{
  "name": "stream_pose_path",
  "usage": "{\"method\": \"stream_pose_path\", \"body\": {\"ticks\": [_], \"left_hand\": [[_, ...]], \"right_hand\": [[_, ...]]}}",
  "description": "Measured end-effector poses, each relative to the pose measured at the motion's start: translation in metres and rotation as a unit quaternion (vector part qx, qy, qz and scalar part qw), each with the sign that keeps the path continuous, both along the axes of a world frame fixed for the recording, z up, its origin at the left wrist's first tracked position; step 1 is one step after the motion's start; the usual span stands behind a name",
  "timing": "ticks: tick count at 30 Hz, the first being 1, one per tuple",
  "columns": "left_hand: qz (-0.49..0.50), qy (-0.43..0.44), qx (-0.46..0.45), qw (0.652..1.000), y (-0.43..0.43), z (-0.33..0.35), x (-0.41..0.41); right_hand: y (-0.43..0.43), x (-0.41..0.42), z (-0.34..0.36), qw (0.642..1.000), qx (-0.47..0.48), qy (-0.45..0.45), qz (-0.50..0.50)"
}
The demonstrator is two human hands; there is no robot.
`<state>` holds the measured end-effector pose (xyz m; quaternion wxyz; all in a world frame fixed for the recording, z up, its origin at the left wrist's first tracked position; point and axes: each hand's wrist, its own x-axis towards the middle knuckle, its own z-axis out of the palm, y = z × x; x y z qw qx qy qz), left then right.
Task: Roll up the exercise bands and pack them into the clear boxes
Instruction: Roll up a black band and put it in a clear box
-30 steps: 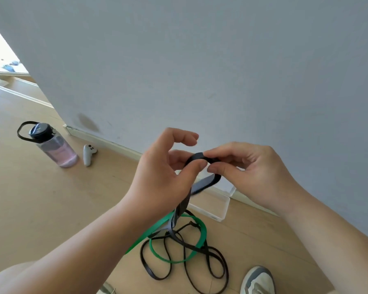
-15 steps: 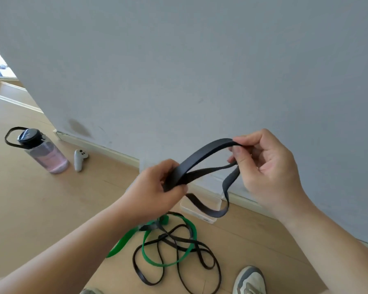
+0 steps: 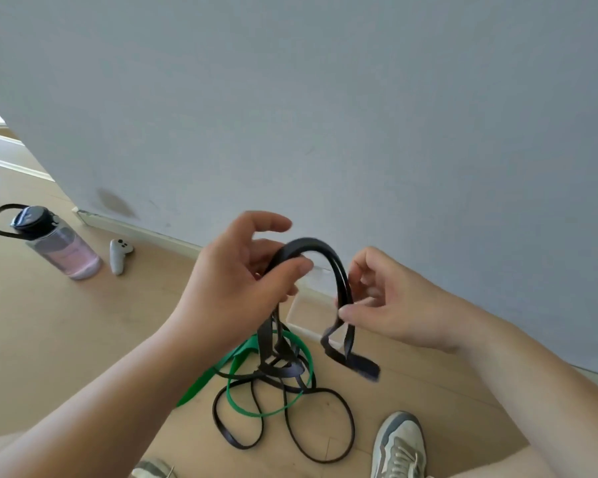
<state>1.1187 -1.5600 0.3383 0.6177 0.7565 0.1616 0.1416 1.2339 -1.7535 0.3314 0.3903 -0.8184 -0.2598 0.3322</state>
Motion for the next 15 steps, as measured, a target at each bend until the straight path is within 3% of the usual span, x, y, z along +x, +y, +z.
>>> {"method": "stream_pose_path", "body": {"ticks": [4,9,12,15], "left_hand": [[-0.079,0.011,0.052,0.995,-0.009,-0.011,0.0],[-0.083,-0.002,0.056,0.995,-0.001,-0.018,0.002],[-0.111,0.069,0.134,0.982,0.011,-0.03,0.003],[-0.189,0.179,0.243,0.934,0.013,-0.049,0.0]], "right_hand": [[0.014,-0.01,0.002,0.99,0.144,-0.01,-0.001],[0.017,-0.011,0.001,0.98,0.161,-0.114,-0.007],[0.019,-0.011,-0.001,0.971,0.184,-0.15,-0.037],[0.014,-0.008,0.003,0.967,0.199,-0.122,-0.103]]}}
